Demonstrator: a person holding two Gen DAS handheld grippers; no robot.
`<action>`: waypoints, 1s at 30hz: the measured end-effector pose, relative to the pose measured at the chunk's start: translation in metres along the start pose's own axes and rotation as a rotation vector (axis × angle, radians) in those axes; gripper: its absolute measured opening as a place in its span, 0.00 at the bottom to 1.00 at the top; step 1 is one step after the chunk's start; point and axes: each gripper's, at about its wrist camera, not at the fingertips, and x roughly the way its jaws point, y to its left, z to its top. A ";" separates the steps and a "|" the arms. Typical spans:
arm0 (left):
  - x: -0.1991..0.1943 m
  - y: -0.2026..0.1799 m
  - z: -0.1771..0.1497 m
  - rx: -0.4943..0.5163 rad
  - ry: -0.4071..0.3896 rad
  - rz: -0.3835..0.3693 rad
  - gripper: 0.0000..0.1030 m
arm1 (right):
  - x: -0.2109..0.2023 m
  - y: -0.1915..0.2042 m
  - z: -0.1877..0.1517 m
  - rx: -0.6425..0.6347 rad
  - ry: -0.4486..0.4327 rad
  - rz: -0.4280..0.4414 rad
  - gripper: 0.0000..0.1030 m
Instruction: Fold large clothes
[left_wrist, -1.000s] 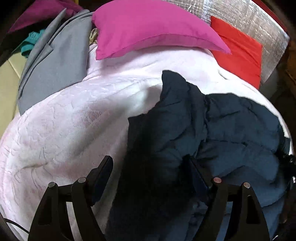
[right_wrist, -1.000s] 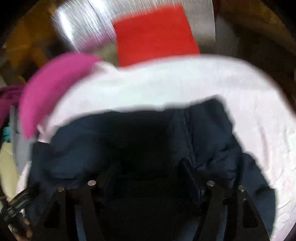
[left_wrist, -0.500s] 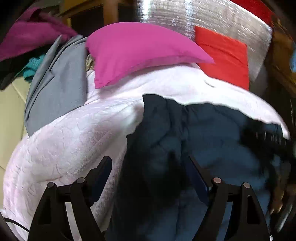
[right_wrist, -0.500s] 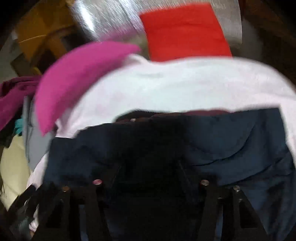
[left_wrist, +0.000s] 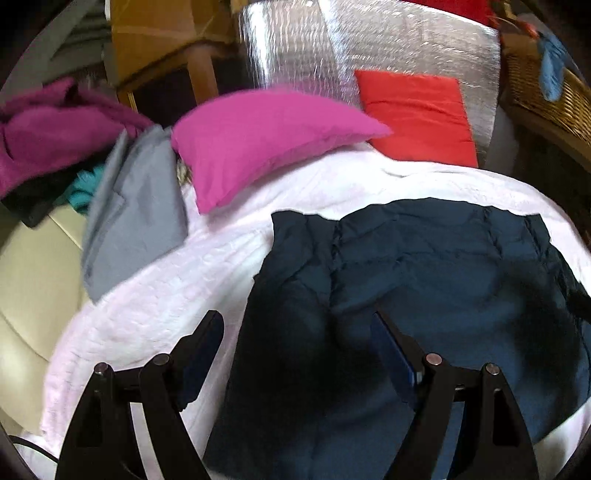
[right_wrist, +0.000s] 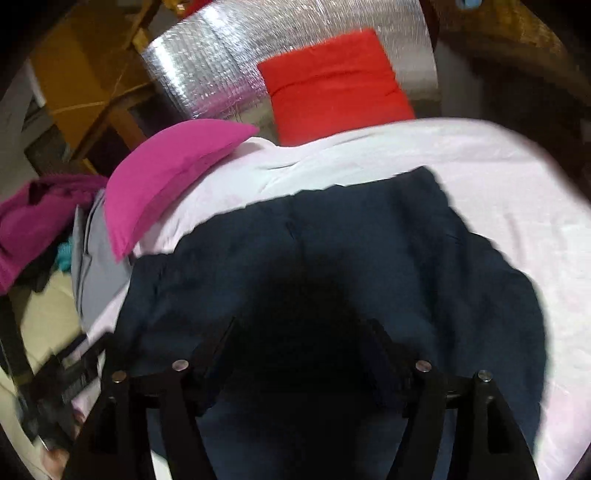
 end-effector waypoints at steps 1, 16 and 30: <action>-0.014 -0.004 -0.005 0.010 -0.021 0.012 0.80 | -0.011 0.000 -0.007 -0.011 -0.009 -0.012 0.74; -0.222 0.019 -0.112 -0.112 -0.132 0.007 0.88 | -0.191 0.042 -0.140 -0.186 -0.104 -0.165 0.84; -0.388 0.048 -0.137 -0.176 -0.322 0.058 0.91 | -0.341 0.074 -0.196 -0.174 -0.275 -0.151 0.94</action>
